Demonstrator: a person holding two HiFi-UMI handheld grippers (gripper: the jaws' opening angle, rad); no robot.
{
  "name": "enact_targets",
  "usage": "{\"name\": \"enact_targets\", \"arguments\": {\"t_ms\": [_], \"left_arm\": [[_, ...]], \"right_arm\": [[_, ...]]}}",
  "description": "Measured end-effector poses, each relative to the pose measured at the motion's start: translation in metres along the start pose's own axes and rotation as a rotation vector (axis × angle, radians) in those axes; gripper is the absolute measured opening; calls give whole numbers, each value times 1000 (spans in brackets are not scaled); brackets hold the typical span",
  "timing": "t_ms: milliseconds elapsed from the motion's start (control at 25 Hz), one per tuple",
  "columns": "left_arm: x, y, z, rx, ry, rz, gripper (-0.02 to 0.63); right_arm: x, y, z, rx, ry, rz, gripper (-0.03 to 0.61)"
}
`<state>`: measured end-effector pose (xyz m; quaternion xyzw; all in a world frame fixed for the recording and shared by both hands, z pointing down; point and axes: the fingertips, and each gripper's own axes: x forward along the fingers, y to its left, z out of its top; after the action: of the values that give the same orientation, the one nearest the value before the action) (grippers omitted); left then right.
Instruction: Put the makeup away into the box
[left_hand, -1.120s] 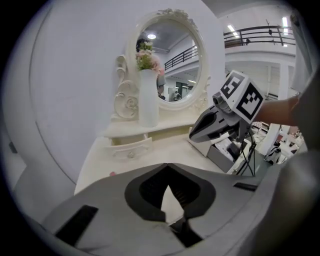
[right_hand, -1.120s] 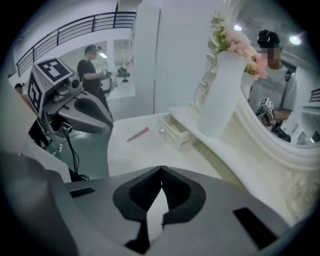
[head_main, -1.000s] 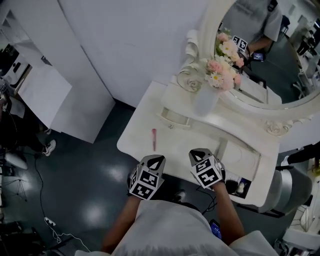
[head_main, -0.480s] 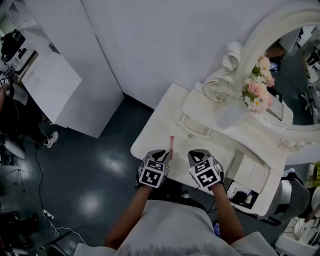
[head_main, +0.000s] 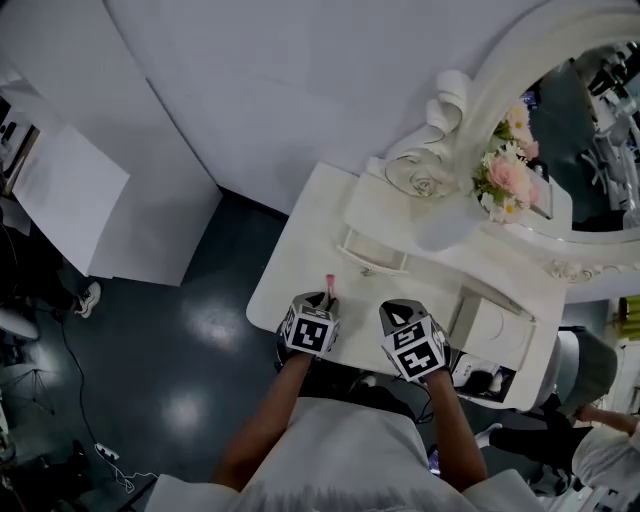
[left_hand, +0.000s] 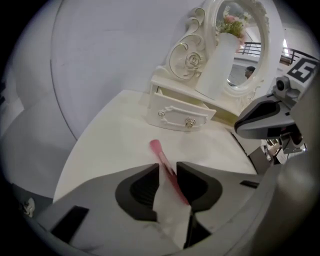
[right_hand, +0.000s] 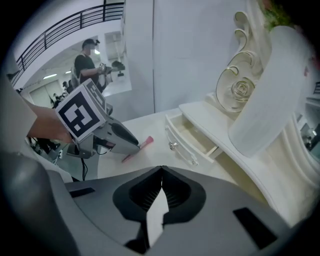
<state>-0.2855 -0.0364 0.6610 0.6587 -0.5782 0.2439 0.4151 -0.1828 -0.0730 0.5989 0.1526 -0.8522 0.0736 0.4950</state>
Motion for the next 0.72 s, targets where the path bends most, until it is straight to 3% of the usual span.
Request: {"name": "enact_targets", "arguments": {"t_ms": [320, 440, 520, 720], "left_arm": [[9, -5, -2, 208, 91, 56, 133], [12, -1, 0, 280, 117, 94, 96], [13, 3, 4, 286, 119, 104, 64], [12, 6, -2, 229, 125, 96, 60]], "right_arm": [[-11, -13, -29, 69, 11, -37, 3], [-14, -18, -37, 90, 4, -46, 3], [-15, -22, -40, 99, -2, -51, 3], [-28, -26, -49, 149, -37, -50, 3]]}}
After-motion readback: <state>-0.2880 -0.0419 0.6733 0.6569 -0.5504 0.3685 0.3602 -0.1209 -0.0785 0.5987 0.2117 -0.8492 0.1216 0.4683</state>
